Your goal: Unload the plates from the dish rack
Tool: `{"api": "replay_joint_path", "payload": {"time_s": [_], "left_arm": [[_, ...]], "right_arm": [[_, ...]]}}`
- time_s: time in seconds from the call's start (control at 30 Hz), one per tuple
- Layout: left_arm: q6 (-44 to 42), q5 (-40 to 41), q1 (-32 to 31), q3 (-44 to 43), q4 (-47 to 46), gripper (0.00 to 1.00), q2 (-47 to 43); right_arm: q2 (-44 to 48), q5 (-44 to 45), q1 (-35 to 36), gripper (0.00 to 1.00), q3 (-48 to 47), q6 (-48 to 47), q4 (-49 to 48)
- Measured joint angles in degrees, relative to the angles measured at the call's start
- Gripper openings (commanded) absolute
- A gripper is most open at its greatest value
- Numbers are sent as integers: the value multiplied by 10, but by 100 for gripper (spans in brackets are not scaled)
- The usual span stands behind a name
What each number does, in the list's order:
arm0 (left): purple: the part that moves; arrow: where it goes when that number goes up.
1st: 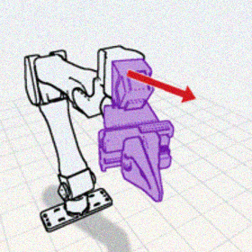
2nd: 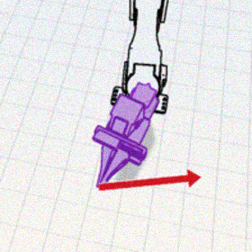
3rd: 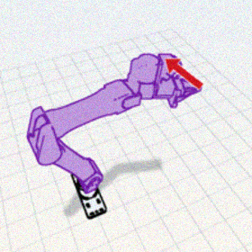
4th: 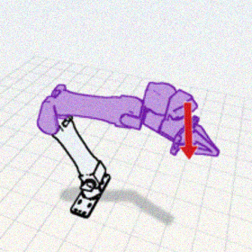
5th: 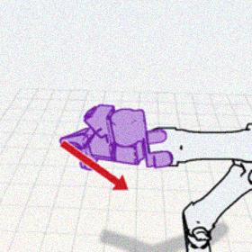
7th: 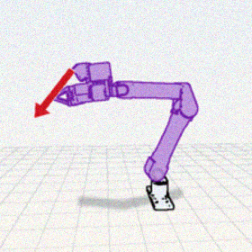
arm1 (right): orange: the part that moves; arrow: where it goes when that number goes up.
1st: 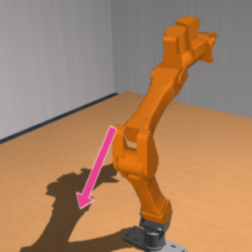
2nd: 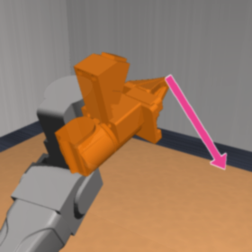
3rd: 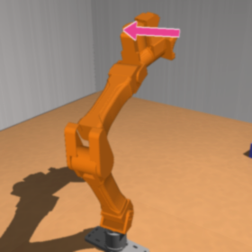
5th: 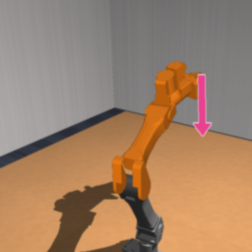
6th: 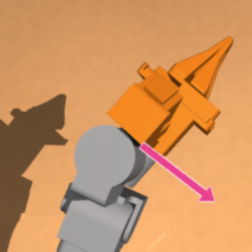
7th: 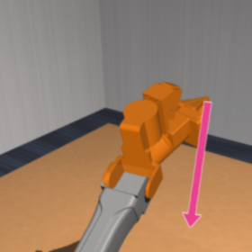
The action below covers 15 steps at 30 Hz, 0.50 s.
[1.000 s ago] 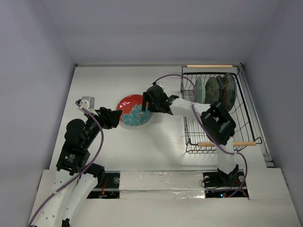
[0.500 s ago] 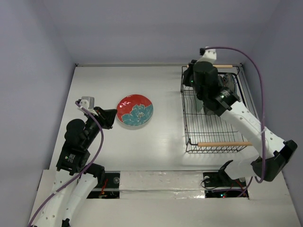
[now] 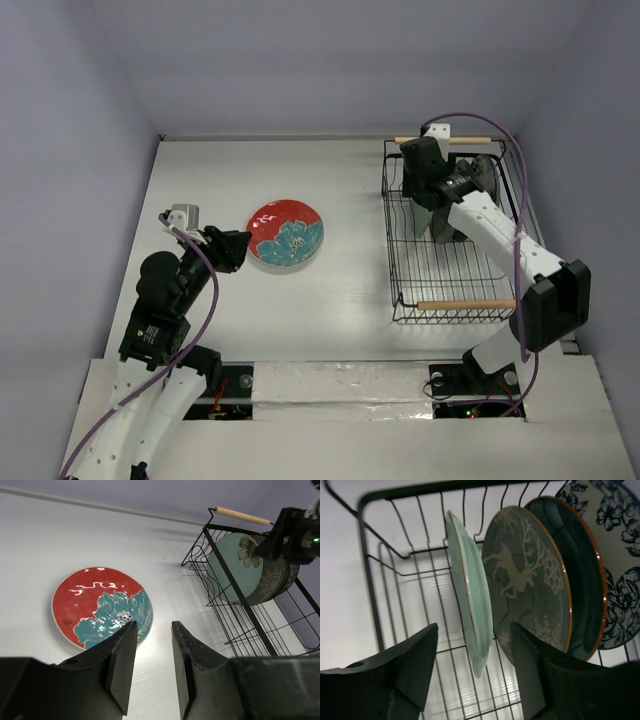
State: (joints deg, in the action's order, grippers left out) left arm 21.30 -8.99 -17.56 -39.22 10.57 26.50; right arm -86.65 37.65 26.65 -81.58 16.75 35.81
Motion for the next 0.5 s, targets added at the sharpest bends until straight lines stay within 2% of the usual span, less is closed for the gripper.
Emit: {"api": "replay_joint_path", "payload": {"time_s": [0.2,0.33,0.5], "left_arm": [[0,0,0,0,0,32,0],[0,0,0,0,0,32,-1],[0,1,0,0,0,33,-2]], "right_arm": [[-72,11,-24,47,-1,-19,3],[-100,16,-34,43,-11,-24,13],[-111,23,-34,20,-34,-34,24]]}}
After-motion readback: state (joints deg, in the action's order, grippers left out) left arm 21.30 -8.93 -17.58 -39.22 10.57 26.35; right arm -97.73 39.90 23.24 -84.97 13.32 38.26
